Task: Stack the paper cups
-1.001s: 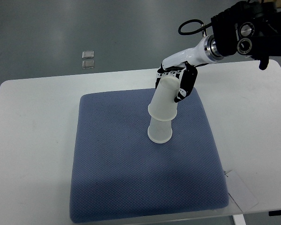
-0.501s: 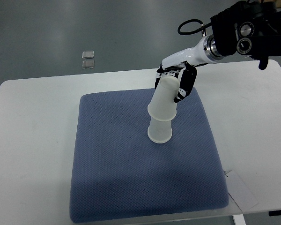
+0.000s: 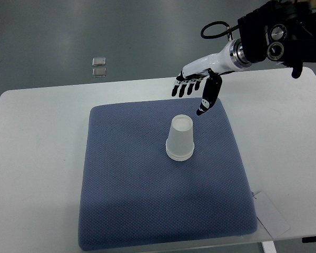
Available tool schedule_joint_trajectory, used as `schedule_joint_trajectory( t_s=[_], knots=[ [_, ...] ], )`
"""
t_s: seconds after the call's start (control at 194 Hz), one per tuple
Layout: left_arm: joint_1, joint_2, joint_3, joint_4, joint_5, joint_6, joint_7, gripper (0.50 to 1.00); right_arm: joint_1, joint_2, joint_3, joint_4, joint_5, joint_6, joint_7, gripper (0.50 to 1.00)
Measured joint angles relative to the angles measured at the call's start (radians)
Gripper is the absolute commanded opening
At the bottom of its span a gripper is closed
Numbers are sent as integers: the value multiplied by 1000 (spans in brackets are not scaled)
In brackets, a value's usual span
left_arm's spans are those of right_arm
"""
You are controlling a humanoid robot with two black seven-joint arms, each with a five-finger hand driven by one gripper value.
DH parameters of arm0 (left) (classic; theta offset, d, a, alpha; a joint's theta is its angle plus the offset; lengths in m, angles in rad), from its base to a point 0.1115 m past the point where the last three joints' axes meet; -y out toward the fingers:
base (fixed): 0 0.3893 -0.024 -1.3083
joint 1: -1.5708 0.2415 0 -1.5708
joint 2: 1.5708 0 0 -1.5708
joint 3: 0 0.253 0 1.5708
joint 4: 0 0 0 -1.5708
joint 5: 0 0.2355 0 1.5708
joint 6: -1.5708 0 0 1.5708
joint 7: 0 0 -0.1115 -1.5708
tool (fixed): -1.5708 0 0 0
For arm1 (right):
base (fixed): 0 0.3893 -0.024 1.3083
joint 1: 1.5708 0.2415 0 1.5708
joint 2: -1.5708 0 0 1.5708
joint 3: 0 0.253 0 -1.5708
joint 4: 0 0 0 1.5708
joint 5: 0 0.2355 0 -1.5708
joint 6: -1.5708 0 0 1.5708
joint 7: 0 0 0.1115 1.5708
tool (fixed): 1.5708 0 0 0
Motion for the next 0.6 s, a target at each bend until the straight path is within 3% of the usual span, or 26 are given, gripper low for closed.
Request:
schedule_joint_trajectory(
  t_s=[0.439,0.599],
  knots=[
    [0,0,-1,0,0,0,0,1000,5,-33,10,-6,4,-1,2,834],
    [0,0,-1,0,1,0,0,1000,-75,-72,79,-49,30,-29,4,834]
  ],
)
